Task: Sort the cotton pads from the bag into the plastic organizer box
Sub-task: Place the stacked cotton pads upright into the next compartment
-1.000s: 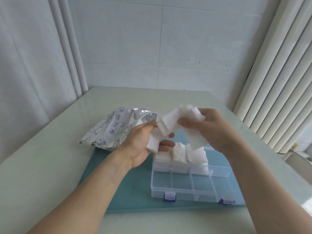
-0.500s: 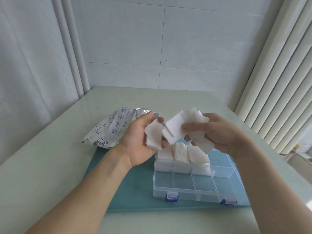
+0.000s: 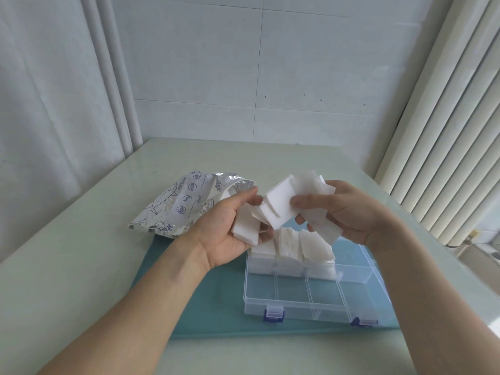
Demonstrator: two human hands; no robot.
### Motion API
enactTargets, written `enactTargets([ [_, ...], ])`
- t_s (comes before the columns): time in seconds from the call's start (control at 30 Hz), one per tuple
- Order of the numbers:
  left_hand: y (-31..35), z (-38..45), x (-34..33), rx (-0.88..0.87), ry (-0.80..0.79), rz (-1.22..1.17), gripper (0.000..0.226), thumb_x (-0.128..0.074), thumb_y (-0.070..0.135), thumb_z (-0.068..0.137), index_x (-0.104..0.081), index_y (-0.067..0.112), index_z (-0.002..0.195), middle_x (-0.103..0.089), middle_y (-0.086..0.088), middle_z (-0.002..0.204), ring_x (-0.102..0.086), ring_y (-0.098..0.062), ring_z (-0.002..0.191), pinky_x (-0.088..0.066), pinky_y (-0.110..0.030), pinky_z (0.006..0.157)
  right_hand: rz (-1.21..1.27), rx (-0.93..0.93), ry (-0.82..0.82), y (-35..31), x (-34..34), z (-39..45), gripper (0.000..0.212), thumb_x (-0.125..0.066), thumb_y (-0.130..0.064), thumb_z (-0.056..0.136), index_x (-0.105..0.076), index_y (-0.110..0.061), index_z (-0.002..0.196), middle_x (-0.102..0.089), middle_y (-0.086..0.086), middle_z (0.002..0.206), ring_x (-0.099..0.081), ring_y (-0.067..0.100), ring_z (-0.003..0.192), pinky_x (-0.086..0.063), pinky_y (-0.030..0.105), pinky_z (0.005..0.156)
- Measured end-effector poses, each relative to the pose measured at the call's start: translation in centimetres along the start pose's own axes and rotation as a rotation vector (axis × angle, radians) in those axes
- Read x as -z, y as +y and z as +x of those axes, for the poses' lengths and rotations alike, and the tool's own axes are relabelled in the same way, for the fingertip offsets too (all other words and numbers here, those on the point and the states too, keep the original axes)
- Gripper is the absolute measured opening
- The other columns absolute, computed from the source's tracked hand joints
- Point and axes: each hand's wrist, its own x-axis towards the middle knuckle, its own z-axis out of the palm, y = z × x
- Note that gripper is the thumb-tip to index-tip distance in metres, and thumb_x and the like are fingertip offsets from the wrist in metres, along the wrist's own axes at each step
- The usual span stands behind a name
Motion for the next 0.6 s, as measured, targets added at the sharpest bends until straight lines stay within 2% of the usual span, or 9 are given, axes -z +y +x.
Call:
enactTargets([
  [0.07,-0.2,-0.2,-0.1,0.042,-0.008,0.048,0.022,-0.056,0.033,0.096,-0.060,0.012,0.096,-0.064,-0.011,0.084,-0.064,-0.024,0.065,-0.053,-0.034,0.060,-0.041,0.012,-0.020,0.0,-0.1,0.0,0.017,-0.075,-0.008,0.079,-0.072,-0.004,0.095,-0.069,0.010,0.078,-0.063,0.020,0.064,-0.048,0.028,0.053],
  [0.13,-0.4,-0.2,-0.2,0.083,-0.047,0.060,0.029,-0.053,0.037,0.097,-0.059,0.012,0.111,-0.064,-0.011,0.087,-0.062,-0.024,0.065,-0.051,-0.034,0.060,-0.087,0.027,-0.040,0.0,-0.3,0.0,0.010,-0.074,-0.006,0.082,-0.072,-0.004,0.091,-0.068,0.009,0.075,-0.062,0.019,0.062,-0.046,0.027,0.051],
  [0.3,-0.4,-0.3,-0.4,0.113,-0.136,0.081,0.038,-0.045,0.040,0.101,-0.074,0.016,0.100,-0.067,-0.009,0.088,-0.057,-0.022,0.061,-0.045,-0.032,0.056,-0.109,0.030,-0.054,0.0,-0.9,0.1,0.006,-0.073,-0.005,0.083,-0.072,-0.004,0.089,-0.067,0.009,0.070,-0.060,0.019,0.059,-0.045,0.026,0.051],
  [0.37,-0.3,-0.4,-0.4,0.105,-0.169,0.107,0.039,-0.042,0.039,0.103,-0.073,0.015,0.105,-0.069,-0.010,0.094,-0.061,-0.023,0.065,-0.052,-0.038,0.066,-0.107,0.037,-0.050,0.0,-0.9,0.1,0.006,-0.074,-0.005,0.083,-0.072,-0.004,0.089,-0.067,0.009,0.071,-0.059,0.019,0.059,-0.045,0.027,0.051],
  [0.43,-0.2,-0.6,-0.4,0.107,-0.212,0.113,0.041,-0.041,0.038,0.103,-0.073,0.013,0.106,-0.068,-0.012,0.097,-0.063,-0.025,0.071,-0.053,-0.047,0.082,-0.106,0.047,-0.052,0.0,-1.0,0.1,0.006,-0.074,-0.006,0.083,-0.073,-0.004,0.089,-0.066,0.010,0.071,-0.059,0.019,0.060,-0.045,0.027,0.051],
  [0.47,-0.2,-0.7,-0.5,0.113,-0.224,0.113,0.042,-0.041,0.038,0.103,-0.072,0.011,0.106,-0.067,-0.014,0.095,-0.062,-0.026,0.071,-0.053,-0.049,0.084,-0.116,0.049,-0.055,-0.1,-1.1,0.1,0.005,-0.075,-0.006,0.083,-0.074,-0.004,0.087,-0.065,0.011,0.071,-0.059,0.019,0.060,-0.045,0.027,0.051],
  [0.6,-0.3,-0.7,-0.5,0.142,-0.208,0.119,0.058,-0.037,0.048,0.102,-0.063,0.000,0.122,-0.064,-0.023,0.096,-0.064,-0.034,0.075,-0.058,-0.040,0.066,-0.303,0.057,-0.054,-0.1,-1.7,0.1,0.018,-0.079,-0.013,0.082,-0.071,0.003,0.081,-0.064,0.010,0.065,-0.054,0.018,0.056,-0.043,0.027,0.050],
])
